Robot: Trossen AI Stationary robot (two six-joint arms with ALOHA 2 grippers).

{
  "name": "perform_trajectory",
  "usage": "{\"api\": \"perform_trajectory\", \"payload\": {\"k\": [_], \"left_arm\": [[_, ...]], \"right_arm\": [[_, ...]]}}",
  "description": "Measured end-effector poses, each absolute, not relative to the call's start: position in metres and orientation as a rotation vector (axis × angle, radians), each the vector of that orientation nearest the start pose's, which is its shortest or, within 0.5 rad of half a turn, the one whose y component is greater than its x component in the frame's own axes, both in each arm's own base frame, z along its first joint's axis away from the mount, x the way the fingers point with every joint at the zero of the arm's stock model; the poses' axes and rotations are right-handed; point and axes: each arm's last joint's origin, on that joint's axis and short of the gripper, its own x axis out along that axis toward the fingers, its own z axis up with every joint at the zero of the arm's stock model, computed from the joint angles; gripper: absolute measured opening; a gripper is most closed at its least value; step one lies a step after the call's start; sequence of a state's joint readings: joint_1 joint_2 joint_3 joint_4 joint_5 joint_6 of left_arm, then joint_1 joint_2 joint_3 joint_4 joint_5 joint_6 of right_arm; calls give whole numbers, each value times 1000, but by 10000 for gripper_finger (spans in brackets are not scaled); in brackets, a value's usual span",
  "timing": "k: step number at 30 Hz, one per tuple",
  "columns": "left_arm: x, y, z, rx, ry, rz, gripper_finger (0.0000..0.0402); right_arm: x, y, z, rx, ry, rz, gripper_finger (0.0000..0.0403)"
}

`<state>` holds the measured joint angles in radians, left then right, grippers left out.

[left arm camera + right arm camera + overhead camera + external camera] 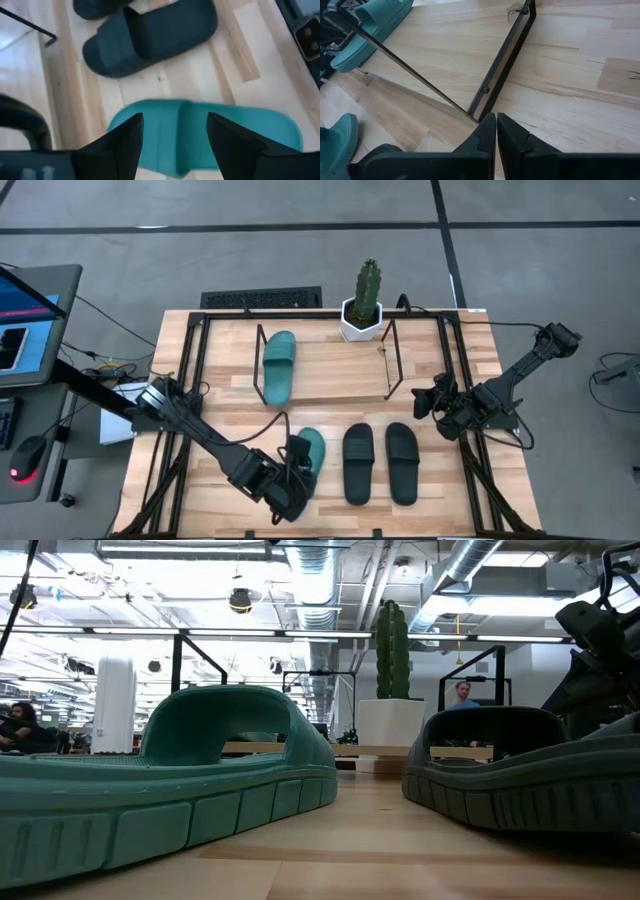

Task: Pick and place slides into the shelf
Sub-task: Put the light blue slipper on the shelf

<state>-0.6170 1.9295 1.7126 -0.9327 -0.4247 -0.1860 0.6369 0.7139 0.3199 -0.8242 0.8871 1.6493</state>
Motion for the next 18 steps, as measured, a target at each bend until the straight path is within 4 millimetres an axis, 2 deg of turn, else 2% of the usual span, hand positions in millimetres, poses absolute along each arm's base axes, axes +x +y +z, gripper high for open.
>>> {"api": "perform_trajectory", "payload": {"k": [11,18], "left_arm": [[345,-230,231,398,1123,-14,206],[351,-232,206,430,1203,-36,206]], "right_arm": [[94,41,157,702,431,-786,8],[95,42,158,713,425,-780,8]]}}
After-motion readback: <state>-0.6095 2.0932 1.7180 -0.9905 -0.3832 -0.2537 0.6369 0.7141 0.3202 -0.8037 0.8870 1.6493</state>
